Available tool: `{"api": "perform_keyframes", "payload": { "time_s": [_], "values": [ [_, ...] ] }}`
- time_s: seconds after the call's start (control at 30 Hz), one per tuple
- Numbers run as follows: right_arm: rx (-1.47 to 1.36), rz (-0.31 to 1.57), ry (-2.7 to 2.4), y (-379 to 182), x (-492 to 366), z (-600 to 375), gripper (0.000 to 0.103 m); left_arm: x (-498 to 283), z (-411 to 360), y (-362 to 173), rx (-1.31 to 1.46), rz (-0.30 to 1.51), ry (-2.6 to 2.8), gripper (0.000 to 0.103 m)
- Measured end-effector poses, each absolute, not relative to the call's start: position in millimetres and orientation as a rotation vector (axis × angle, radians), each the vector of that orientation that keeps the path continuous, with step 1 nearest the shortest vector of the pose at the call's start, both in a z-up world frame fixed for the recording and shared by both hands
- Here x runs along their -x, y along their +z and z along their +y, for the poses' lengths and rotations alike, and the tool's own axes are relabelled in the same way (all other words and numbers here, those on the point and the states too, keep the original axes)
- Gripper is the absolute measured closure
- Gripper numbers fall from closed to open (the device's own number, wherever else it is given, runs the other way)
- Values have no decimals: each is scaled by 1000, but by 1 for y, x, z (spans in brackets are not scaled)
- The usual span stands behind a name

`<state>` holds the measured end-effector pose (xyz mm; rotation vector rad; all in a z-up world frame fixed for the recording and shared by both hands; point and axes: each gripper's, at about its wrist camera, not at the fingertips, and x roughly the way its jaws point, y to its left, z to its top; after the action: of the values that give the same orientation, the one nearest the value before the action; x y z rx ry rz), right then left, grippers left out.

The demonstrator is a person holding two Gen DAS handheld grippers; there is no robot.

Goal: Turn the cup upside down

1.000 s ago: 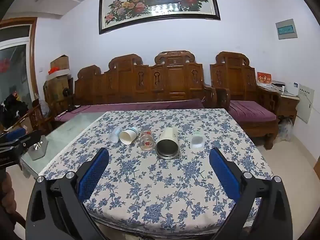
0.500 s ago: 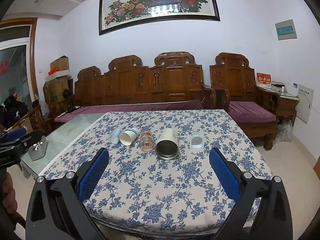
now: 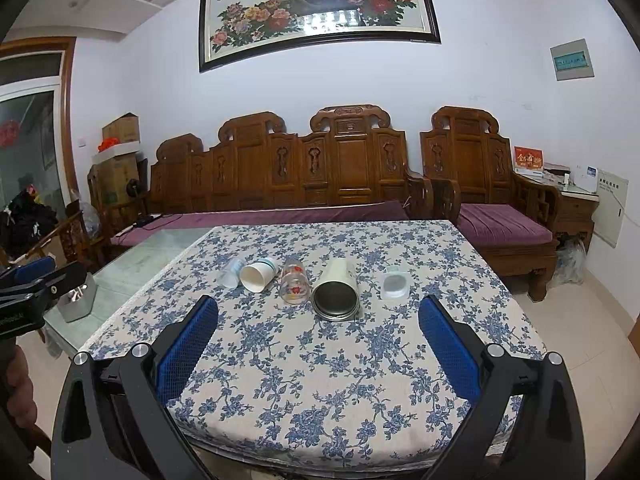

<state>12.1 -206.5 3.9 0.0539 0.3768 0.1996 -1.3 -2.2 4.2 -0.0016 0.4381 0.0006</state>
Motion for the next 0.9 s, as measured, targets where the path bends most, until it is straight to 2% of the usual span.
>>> {"api": "perform_keyframes", "payload": {
  "time_s": [0.9],
  "values": [
    [-54,375,206,3,-13,-203,3,2,-4,3,0,440,0,7]
  ]
}}
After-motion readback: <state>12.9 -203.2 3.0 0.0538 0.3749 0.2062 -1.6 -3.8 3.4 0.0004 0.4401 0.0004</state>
